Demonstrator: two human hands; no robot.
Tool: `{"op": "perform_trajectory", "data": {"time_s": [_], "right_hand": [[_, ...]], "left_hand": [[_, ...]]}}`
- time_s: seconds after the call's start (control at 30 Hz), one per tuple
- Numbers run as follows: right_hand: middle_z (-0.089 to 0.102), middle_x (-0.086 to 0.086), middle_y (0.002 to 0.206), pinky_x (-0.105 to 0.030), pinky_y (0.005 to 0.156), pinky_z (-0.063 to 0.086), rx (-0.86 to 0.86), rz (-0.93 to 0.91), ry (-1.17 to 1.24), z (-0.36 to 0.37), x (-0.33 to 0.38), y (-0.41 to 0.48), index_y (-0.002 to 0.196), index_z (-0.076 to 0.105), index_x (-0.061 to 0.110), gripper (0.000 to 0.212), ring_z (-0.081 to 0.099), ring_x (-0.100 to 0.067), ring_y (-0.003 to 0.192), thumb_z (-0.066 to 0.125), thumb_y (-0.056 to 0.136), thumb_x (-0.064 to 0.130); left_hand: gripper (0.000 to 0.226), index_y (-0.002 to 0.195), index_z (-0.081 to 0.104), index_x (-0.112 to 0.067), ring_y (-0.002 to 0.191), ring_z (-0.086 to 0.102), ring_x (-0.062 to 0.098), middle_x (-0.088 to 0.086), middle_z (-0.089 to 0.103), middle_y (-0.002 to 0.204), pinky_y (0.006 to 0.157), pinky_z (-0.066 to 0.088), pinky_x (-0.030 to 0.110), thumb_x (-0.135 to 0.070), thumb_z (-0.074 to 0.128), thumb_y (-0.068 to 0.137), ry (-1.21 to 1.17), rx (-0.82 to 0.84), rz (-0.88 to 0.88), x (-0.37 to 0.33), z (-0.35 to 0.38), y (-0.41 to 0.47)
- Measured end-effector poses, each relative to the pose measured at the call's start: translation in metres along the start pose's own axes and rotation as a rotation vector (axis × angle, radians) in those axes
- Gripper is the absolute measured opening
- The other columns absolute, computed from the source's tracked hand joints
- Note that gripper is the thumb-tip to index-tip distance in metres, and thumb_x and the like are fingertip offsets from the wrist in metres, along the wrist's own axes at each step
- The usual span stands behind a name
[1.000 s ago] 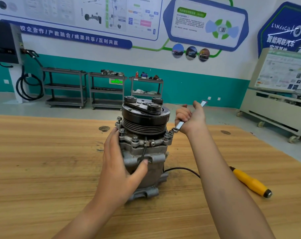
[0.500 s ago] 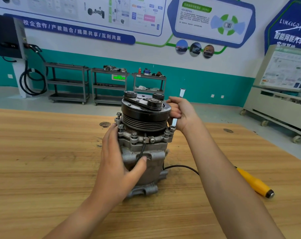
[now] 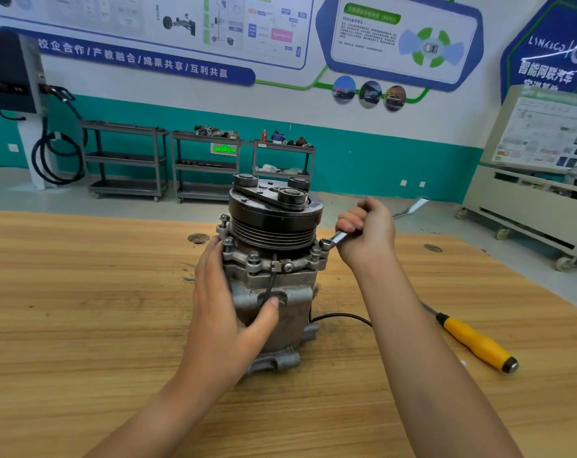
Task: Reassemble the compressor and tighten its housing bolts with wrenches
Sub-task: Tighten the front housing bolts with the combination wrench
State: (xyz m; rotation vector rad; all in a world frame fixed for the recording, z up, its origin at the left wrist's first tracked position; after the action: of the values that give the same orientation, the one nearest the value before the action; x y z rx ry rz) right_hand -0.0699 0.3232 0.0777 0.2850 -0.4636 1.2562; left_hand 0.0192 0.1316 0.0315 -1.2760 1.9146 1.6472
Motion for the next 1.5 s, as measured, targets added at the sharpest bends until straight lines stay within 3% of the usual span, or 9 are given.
{"op": "perform_trajectory", "data": {"time_s": [0.2,0.43,0.57,0.7,0.77,0.87,1.0,1.17,1.5], "right_hand": [[0.024,0.006,0.039,-0.019,0.039,0.031,-0.007,-0.513,-0.089,-0.008,0.020,-0.046,0.070,0.041,0.013,0.026,0.026,-0.011,0.034,0.042,0.096,0.011],[0.030,0.008,0.040,-0.022,0.049,0.042,0.064,-0.723,-0.222,-0.007,0.011,-0.073,0.071,0.044,0.013,0.030,0.033,-0.010,0.039,0.038,0.100,0.015],[0.040,0.012,0.049,-0.015,0.055,0.041,0.158,-0.959,-0.475,0.001,-0.001,-0.096,0.072,0.047,0.019,0.024,0.041,-0.005,0.049,0.041,0.094,0.020],[0.045,0.015,0.063,-0.007,0.056,0.036,0.331,-1.194,-0.852,0.019,-0.016,-0.119,0.078,0.047,0.031,0.018,0.046,0.006,0.058,0.040,0.092,0.022],[0.046,0.013,0.060,-0.007,0.053,0.038,0.337,-1.160,-0.785,0.025,-0.008,-0.124,0.077,0.048,0.027,0.018,0.046,0.006,0.055,0.041,0.092,0.021],[0.040,0.012,0.045,-0.016,0.043,0.037,0.361,-1.007,-0.345,0.035,0.031,-0.121,0.072,0.048,0.018,0.024,0.037,-0.003,0.040,0.038,0.094,0.023],[0.024,0.008,0.039,-0.014,0.033,0.018,0.260,-0.412,-0.055,0.047,0.053,-0.059,0.072,0.048,0.013,0.037,0.018,-0.006,0.031,0.033,0.099,0.032],[0.024,0.006,0.035,-0.016,0.027,0.013,0.118,0.079,0.066,0.025,0.011,-0.010,0.066,0.041,0.011,0.032,0.020,-0.006,0.023,0.032,0.097,0.015],[0.025,0.006,0.033,-0.016,0.023,0.014,0.140,0.311,-0.035,0.020,-0.019,-0.001,0.065,0.040,0.010,0.034,0.021,-0.005,0.021,0.032,0.099,0.010]], "left_hand": [[0.083,0.132,0.005,-0.044,0.140,0.016,0.008,-0.008,0.018,0.150,0.112,0.018,0.029,-0.031,0.067,0.079,-0.008,-0.021,0.028,-0.002,0.000,-0.001],[0.087,0.128,0.002,-0.050,0.140,0.013,0.007,-0.006,0.016,0.152,0.111,0.016,0.028,-0.024,0.068,0.077,0.004,-0.027,0.045,0.000,0.001,0.000],[0.089,0.133,0.003,-0.041,0.141,0.012,0.009,-0.001,0.015,0.153,0.111,0.014,0.026,-0.022,0.069,0.077,0.017,-0.024,0.037,0.001,0.001,0.001],[0.091,0.136,0.005,-0.035,0.142,0.015,0.014,0.002,0.018,0.153,0.116,0.018,0.036,-0.019,0.071,0.076,0.011,-0.012,0.035,0.001,0.001,0.000],[0.090,0.137,0.005,-0.034,0.142,0.015,0.014,0.003,0.018,0.152,0.116,0.018,0.036,-0.019,0.071,0.076,0.006,-0.008,0.035,0.000,0.001,0.001],[0.089,0.137,0.006,-0.035,0.141,0.016,0.012,0.000,0.019,0.152,0.114,0.018,0.031,-0.021,0.070,0.077,0.000,-0.010,0.038,0.001,0.000,0.001],[0.089,0.146,0.013,-0.025,0.141,0.018,0.013,-0.003,0.019,0.152,0.115,0.023,0.040,-0.024,0.069,0.077,-0.002,0.007,0.011,0.004,0.001,0.001],[0.088,0.136,0.005,-0.040,0.141,0.014,0.007,-0.009,0.016,0.151,0.114,0.018,0.030,-0.026,0.068,0.077,0.005,0.007,0.026,0.001,0.001,0.001],[0.086,0.146,0.017,-0.019,0.140,0.020,0.013,0.000,0.024,0.149,0.115,0.025,0.044,-0.032,0.067,0.077,0.006,-0.001,0.011,0.002,0.000,0.002]]}}
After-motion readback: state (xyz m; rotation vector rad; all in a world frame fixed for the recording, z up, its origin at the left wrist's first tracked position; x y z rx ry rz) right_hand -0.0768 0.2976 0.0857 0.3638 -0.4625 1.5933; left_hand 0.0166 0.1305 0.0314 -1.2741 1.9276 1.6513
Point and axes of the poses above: each hand's wrist, its own y-axis towards the middle knuckle, its own z-axis out of the palm, x = y × z, the point moved 7 cm from there along y, towards the middle knuckle
